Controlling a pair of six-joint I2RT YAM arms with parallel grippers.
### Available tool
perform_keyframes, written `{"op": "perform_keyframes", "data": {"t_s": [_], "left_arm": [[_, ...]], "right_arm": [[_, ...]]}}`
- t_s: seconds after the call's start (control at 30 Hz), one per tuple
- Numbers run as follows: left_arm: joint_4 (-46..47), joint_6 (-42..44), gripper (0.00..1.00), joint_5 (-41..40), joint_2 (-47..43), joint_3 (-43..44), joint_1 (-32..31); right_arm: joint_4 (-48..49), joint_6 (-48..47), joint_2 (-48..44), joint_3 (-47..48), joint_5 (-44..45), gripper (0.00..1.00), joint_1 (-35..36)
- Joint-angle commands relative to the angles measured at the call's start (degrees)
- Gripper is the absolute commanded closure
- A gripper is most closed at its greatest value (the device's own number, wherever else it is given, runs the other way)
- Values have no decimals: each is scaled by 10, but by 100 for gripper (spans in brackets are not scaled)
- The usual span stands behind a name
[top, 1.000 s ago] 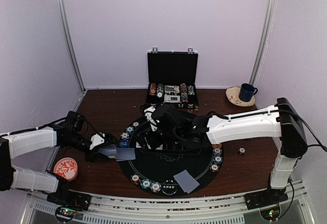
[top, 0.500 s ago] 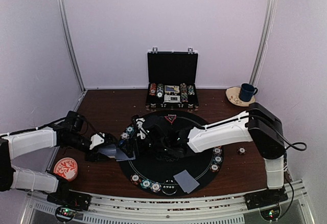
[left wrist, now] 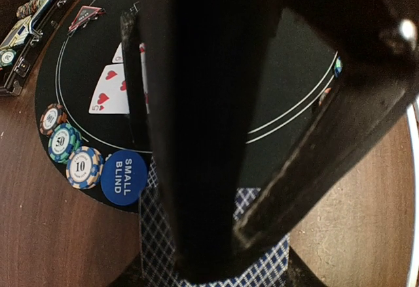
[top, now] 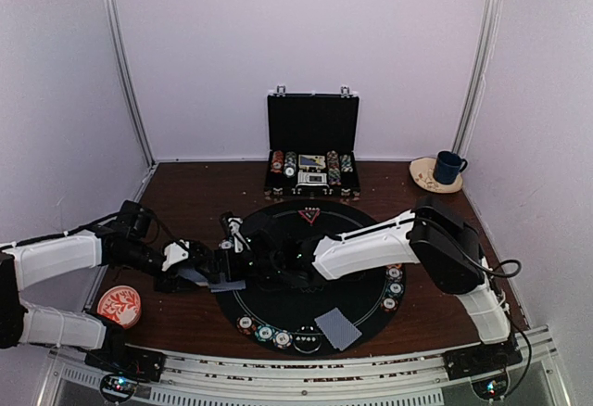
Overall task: Distribute texas hold em gaming equipment
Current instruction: Pick up the poker card from the face-down deck piles.
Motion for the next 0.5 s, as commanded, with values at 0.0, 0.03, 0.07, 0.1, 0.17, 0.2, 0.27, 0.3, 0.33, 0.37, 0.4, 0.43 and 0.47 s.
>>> {"op": "perform_keyframes", "data": {"t_s": [0.0,0.03,0.07,0.1,0.17,0.2,0.27,0.3,0.33,0.37,0.4,0.43,0.47], "left_arm": [[4,6,89,18,-10,0,3],[3,6,89,18,-9,0,2],[3,6,89,18,-9,0,2],[3,6,89,18,-9,0,3],[3,6,89,18,-9,0,3],[3,7,89,19,-9,0,2],[3,6,89,19,-6,0,2],[3,6,89,19,-5,1,2],[3,7,89,19,-4,1,2],[3,7,89,19,-4,1,3],[3,7,89,18,-3,1,3],[3,6,89,19,-4,1,3],[3,6,89,19,-5,1,2]], "right_arm": [[9,17,32,35,-12,3,0],[9,18,38,42,-13,3,-1],[8,18,43,48,-17,3,0],[5,18,48,53,-17,3,0],[-5,16,54,60,-9,4,-1],[-14,14,56,63,-2,4,-1],[-24,11,57,64,5,5,-1],[-30,9,58,64,11,7,-1],[-35,8,56,63,16,8,-1],[-40,7,55,62,21,9,-2],[-44,6,54,61,26,11,-2],[-48,6,51,58,30,13,-3],[-50,5,48,53,33,16,-4]]}}
